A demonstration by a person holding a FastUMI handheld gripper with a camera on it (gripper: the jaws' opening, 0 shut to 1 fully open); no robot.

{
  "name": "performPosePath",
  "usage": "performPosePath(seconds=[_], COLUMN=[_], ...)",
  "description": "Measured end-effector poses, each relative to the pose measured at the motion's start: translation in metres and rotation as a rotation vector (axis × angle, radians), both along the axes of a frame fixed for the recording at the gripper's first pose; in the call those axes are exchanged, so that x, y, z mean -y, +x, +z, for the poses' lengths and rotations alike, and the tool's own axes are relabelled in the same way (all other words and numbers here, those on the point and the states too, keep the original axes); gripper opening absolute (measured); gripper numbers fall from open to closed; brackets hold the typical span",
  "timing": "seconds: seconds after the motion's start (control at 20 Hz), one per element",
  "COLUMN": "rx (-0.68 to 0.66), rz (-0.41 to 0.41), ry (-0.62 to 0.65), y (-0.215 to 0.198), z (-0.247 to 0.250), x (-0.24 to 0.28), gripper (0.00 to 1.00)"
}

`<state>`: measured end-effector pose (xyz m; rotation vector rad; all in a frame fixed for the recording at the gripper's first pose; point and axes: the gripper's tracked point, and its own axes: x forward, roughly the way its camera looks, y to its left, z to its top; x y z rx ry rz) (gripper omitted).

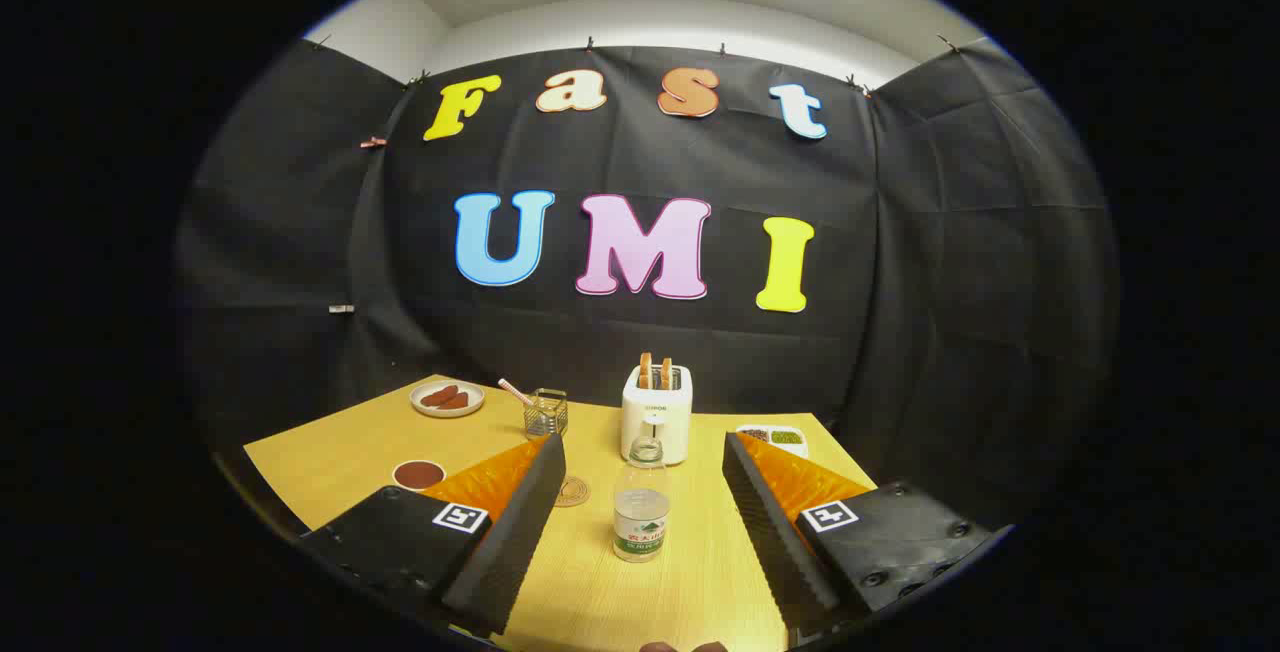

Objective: Take the bottle from table, then pour the juice into the cup, finally place the bottle on the coaster

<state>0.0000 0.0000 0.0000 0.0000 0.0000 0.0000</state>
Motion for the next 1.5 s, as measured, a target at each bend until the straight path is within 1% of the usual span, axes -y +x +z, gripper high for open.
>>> performPosePath(seconds=[0.15,0.9,1.05,1.2,1.5], rx=[0.004,-0.051,-0.060,-0.045,-0.051], rz=[0.038,0.044,0.037,0.019,0.009], ry=[-0.005,0.009,0.019,0.001,0.020], y=[-0.003,0.006,0.013,0.024,0.049], z=[-0.003,-0.021,-0.024,-0.023,-0.028], x=[-0.009,-0.007,-0.005,0.001,0.003], gripper=[0.97,0.97,0.97,0.97,0.97])
